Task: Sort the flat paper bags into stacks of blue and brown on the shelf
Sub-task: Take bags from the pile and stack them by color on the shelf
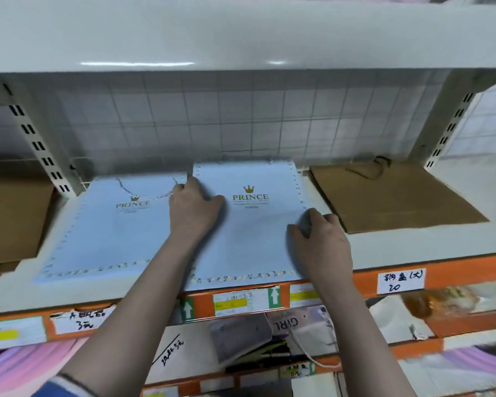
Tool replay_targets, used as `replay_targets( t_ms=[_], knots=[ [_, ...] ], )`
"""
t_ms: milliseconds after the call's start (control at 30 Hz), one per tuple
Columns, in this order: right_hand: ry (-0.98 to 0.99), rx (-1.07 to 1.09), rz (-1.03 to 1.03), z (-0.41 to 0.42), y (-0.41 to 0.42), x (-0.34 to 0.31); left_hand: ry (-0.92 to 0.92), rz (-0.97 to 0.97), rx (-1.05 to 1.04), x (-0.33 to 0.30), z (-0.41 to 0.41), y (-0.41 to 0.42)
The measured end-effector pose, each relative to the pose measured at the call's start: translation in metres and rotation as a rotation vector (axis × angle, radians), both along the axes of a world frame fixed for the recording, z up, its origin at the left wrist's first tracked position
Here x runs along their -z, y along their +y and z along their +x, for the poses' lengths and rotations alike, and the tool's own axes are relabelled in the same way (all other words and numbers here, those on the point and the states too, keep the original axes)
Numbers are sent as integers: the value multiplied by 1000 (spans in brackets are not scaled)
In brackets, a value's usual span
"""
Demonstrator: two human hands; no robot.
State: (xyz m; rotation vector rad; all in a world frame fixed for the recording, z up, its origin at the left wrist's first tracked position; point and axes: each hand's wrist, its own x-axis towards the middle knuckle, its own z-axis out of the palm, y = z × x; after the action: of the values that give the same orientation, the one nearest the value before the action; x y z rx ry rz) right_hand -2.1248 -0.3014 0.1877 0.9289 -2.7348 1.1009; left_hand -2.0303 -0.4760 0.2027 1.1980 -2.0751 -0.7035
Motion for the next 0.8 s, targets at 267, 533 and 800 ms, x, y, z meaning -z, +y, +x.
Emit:
replay_targets(
  t_ms=[267, 533, 800],
  knots=[
    [21, 21, 96, -28, 0, 8, -89, -20, 31, 23, -25, 3],
    [157, 49, 271, -40, -12, 18, -120, -7, 45, 37, -32, -5],
    [173, -10, 330, -47, -20, 14, -160, 4, 70, 42, -35, -9]
  ],
)
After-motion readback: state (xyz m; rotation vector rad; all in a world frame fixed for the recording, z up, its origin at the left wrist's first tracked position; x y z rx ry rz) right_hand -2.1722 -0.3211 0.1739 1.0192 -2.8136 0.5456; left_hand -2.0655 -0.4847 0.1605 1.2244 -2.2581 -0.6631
